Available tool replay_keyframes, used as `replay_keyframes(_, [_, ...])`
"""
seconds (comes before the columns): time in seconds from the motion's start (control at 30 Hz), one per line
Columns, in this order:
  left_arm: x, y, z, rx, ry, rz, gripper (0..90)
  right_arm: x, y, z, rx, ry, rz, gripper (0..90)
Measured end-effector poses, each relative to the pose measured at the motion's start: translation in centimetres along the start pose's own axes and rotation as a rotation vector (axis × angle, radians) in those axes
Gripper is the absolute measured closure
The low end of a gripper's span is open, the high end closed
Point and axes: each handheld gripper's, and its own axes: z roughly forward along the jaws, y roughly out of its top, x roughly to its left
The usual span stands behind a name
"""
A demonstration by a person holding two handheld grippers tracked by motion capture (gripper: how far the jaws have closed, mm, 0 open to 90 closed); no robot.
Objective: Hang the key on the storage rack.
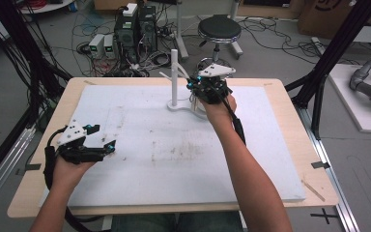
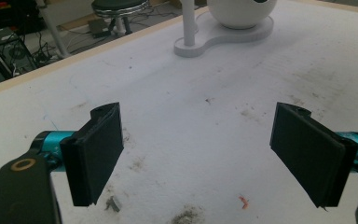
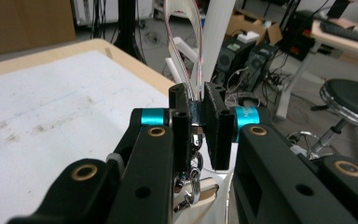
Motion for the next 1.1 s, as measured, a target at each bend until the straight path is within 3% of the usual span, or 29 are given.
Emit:
replay_keyframes(0.87, [0.0,0.0,0.0,0.006,-0.001,0.001,17.1,0.3,-0.9,3.6,0.097,-0.015,-0.001,82.3])
replay_keyframes(1.1, [0.1,-0.1,-0.1,0.003,-0.004,0.003,17.1,0.3,-0.8,3.2,0.075,-0.03,-0.002,68.8])
